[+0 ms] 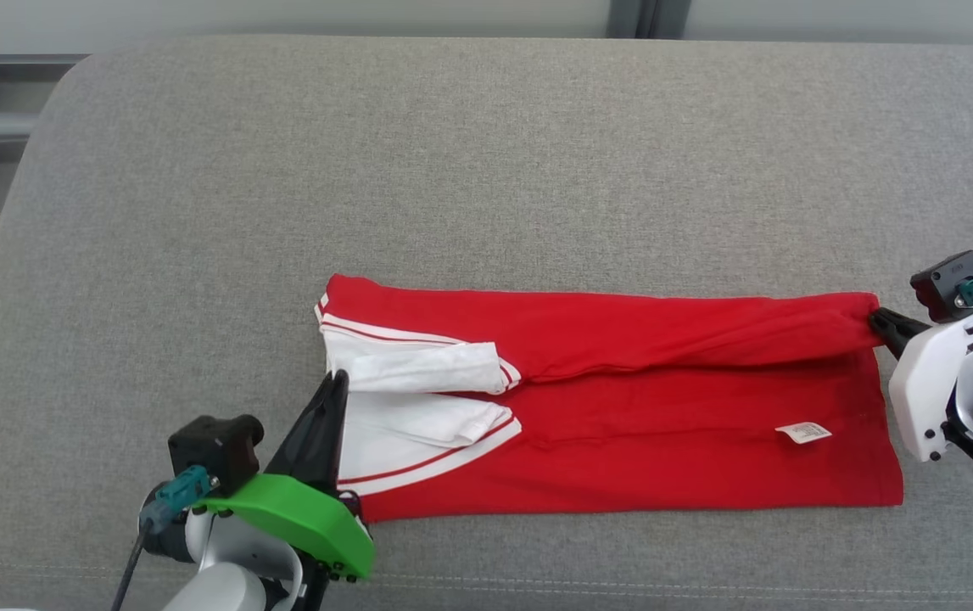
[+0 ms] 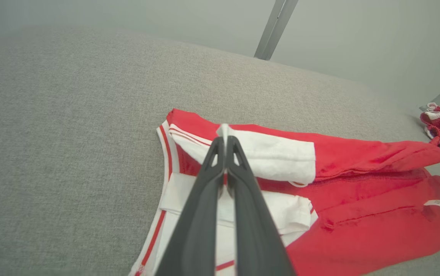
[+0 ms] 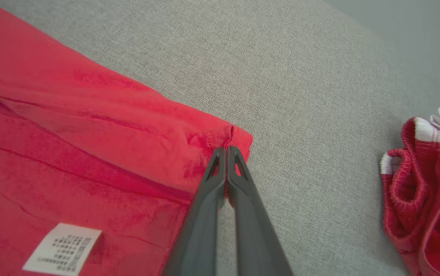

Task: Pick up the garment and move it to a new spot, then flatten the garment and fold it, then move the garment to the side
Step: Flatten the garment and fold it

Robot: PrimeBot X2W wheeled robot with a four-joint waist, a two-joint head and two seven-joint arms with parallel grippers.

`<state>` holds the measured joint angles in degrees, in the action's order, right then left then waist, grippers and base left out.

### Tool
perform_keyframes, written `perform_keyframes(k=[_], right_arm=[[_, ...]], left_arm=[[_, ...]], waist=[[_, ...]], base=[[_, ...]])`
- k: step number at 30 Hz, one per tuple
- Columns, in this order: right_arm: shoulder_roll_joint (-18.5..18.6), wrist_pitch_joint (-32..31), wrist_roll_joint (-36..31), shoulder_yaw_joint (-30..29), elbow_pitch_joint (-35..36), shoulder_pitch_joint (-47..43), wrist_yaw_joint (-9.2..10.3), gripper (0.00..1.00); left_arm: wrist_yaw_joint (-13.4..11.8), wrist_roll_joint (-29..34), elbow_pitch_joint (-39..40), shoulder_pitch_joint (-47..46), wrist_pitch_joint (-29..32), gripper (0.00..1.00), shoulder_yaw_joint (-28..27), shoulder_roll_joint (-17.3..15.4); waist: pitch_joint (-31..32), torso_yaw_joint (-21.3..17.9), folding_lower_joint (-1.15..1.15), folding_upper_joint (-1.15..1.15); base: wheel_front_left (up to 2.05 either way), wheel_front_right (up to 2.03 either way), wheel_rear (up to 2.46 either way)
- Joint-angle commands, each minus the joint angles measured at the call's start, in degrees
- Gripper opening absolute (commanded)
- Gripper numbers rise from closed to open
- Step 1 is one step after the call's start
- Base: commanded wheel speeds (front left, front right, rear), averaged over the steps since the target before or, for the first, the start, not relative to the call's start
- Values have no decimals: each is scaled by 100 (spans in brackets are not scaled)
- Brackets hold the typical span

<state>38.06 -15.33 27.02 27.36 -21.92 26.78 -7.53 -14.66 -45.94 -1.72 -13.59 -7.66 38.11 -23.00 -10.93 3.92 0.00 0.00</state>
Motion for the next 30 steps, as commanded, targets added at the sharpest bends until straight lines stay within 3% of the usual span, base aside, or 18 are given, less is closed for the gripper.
perform_keyframes(k=[1, 6, 7, 8, 17, 24, 25, 26, 27, 30], right_arm=[[65, 58, -55, 168, -80, 51, 9, 0], [125, 108, -47, 368, -275, 158, 9, 0], [121, 118, -53, 394, -327, 177, 9, 41], [112, 111, -54, 403, -394, 187, 9, 100], [7, 241, 34, 305, -521, 122, 9, 100], [-118, 391, -121, -88, -386, -60, 9, 100], [-155, 404, -145, -166, -359, -94, 9, 100], [-188, 419, -187, -235, -333, -128, 9, 100], [-216, 416, -219, -292, -306, -168, 9, 100], [-343, 429, -363, -529, -151, -335, 9, 100]], left_arm=[[-46, -28, 13, 153, 12, 0, 41, 26], [-58, -103, -24, 315, 3, 0, 92, 72], [-73, -118, -41, 361, 1, 0, 106, 88], [-81, -123, -56, 403, -15, 0, 119, 94], [-99, -246, -271, 653, -39, 0, 161, 128], [-63, -289, -536, 773, 110, 0, 285, 102], [-62, -290, -572, 780, 139, 20, 310, 107], [-77, -253, -614, 778, 130, 53, 329, 104], [-96, -229, -673, 781, 121, 100, 343, 112], [-86, -144, -878, 784, 142, 100, 453, 93]], waist=[[21, -5, 0, 0], [54, -1, 0, 0], [65, 8, 0, 0], [77, 18, 0, 0], [248, 97, 0, 0], [383, 51, 0, 0], [396, 38, 0, 0], [409, 26, 0, 0], [428, 13, 0, 0], [510, -42, 0, 0]], base=[[0, 0, 0], [0, 0, 0], [0, 0, 0], [0, 0, 0], [0, 0, 0], [0, 0, 0], [0, 0, 0], [0, 0, 0], [0, 0, 0], [0, 0, 0]])
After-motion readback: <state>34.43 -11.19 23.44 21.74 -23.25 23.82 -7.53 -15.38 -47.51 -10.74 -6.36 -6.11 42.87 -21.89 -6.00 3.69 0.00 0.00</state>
